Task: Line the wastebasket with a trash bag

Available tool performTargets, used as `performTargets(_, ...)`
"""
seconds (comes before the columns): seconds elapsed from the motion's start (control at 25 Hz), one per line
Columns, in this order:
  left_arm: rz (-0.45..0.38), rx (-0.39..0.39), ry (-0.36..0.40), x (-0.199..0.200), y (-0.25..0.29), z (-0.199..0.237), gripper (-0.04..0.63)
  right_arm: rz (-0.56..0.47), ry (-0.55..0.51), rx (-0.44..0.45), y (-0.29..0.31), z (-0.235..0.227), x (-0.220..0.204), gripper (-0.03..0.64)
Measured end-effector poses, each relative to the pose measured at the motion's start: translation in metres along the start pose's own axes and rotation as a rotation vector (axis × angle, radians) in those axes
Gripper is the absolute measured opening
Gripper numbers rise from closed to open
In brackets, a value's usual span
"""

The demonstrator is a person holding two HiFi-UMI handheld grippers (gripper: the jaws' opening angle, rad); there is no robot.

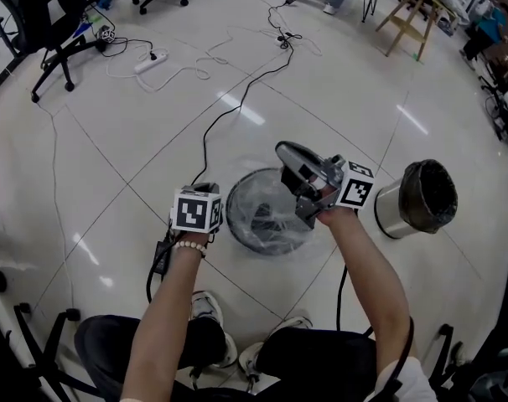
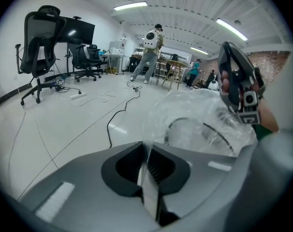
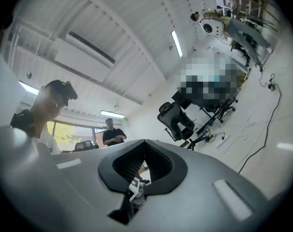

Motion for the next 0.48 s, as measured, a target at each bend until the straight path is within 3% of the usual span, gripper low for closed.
performTargets(0.12,0.005,-0.009,-0.027,-0.002,0.002,0.002,0.012,0.085,-0.135,-0.126,-0.013,0.004,0.03,0.003)
performTargets(0.16,0.005,-0.023,-0.039,-0.003,0.003,0.002,0.012,0.135,-0.199,-0.198,-0.021,0.004,0.038,0.037)
performTargets(0.2,0.007,-0.043,-0.052,-0.003,0.003,0.0,0.012,0.193,-0.269,-0.287,-0.031,0.001,0.046,0.095)
performTargets(0.32,0.004,-0.116,-0.083,-0.001,0.002,-0.007,0.012,0.416,-0.442,-0.606,-0.077,-0.025,0.051,0.148)
performTargets(0.36,-0.007,-0.132,-0.091,0.001,0.0,-0.009,0.012,0.48,-0.424,-0.665,-0.092,-0.036,0.044,0.199)
performTargets(0.48,-0.034,-0.166,-0.111,0.006,-0.004,-0.013,0.012,0.624,-0.258,-0.704,-0.119,-0.061,0.0,0.204)
Point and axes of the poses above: the fingertips, and each gripper's own axes: y forward along the fingers, z to its left, x out of its top, the point moved 4 cm from there along -y, backward along the fingers, and after that the axes turned 6 degrees about y, right-handed, at the moved point
